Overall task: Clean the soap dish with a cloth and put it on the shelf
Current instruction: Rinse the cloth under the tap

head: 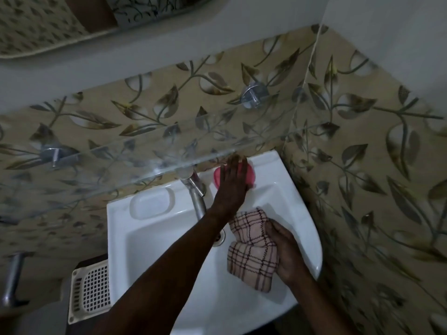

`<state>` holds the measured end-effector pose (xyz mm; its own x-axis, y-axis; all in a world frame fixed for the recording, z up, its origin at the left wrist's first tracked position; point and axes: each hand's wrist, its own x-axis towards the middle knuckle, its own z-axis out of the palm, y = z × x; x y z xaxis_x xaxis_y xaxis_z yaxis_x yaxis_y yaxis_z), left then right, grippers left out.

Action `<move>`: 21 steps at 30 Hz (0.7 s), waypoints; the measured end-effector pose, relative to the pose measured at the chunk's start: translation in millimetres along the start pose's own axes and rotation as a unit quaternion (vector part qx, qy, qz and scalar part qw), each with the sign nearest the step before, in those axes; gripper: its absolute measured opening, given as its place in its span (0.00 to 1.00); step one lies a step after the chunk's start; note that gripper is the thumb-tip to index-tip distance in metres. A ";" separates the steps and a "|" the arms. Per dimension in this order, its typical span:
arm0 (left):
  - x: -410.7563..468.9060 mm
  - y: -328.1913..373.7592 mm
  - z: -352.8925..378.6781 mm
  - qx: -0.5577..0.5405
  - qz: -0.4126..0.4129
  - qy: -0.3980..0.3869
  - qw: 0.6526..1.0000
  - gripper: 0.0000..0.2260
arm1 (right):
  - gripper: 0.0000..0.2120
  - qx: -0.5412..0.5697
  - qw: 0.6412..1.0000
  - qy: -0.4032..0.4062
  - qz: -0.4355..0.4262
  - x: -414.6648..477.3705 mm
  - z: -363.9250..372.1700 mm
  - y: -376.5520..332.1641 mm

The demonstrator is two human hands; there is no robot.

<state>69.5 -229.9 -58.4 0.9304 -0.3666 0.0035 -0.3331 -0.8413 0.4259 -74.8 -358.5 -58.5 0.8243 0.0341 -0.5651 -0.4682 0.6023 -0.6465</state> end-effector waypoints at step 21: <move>-128.1 0.9 -117.2 -0.280 -0.140 -0.136 0.940 0.10 | 0.12 -0.366 0.918 -0.120 -0.094 -14.1 46.4 -11.3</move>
<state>-32.0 -137.1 47.5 0.8705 -0.3140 -0.3789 0.1233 -0.6063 0.7856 -66.4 -328.8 -19.5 0.9180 0.2123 -0.3349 -0.3257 -0.0780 -0.9422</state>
